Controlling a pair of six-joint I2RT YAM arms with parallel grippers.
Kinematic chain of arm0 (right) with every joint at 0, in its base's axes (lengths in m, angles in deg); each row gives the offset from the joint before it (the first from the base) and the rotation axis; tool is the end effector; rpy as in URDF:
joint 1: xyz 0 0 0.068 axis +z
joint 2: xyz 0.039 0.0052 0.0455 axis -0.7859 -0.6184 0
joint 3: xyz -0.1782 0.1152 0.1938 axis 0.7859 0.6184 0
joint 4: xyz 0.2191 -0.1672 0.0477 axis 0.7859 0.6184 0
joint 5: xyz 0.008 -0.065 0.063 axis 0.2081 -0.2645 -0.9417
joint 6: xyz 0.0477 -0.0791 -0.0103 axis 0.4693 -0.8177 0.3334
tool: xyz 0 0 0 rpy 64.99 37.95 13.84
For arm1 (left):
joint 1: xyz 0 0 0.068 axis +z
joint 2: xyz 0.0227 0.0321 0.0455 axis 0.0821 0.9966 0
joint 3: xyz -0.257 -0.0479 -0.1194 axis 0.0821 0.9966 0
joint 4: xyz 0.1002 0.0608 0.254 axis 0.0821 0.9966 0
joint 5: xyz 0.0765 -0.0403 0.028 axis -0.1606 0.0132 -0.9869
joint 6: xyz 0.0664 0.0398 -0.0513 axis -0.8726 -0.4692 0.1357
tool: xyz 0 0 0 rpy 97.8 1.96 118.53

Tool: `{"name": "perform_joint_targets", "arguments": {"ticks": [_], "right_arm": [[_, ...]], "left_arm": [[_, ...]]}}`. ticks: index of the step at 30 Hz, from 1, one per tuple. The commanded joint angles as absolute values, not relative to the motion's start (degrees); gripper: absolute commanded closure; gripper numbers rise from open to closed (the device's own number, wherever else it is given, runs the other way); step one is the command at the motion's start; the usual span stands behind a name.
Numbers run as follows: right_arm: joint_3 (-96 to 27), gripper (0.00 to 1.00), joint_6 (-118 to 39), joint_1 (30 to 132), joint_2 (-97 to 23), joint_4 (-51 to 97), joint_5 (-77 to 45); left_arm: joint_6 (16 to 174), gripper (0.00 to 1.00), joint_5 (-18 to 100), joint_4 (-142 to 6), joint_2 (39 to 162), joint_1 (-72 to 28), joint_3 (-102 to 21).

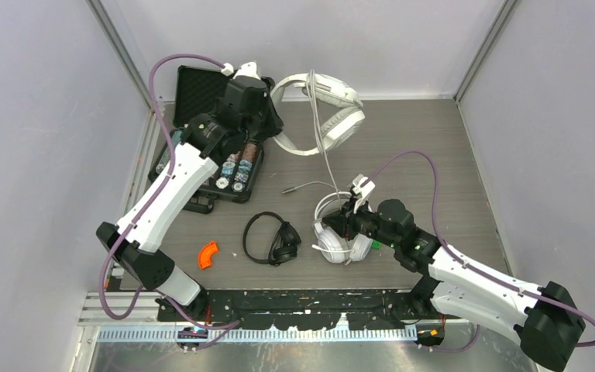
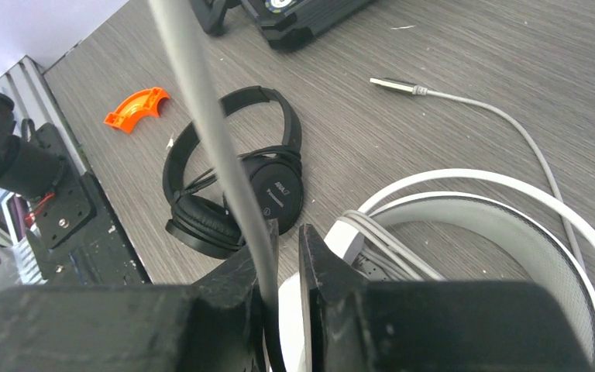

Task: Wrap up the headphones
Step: Wrap the headphones cable around the headphones.

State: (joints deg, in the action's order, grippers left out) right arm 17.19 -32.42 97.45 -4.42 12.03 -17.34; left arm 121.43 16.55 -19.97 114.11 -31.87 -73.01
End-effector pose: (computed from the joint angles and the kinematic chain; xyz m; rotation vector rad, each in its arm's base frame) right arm 0.1666 0.1900 0.2304 -0.6351 1.7938 0.8754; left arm 0.3234 -0.2112 0.4434 -0.2051 2.1079 -0.4994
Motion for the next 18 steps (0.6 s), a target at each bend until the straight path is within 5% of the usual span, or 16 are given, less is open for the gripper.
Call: {"name": "perform_joint_targets", "arguments": {"ticks": [1,18], "right_arm": [[18.8,0.8,-32.1,97.7,-2.4,7.2,-13.7],[13.1,1.0,-35.4,96.0,-1.8,11.8,-8.1]], "left_arm": [[127.5,1.0,24.2,-28.2,108.8,-29.7,-73.5],[130.7,1.0,54.2,-37.7,103.3,-22.7,-66.0]]}}
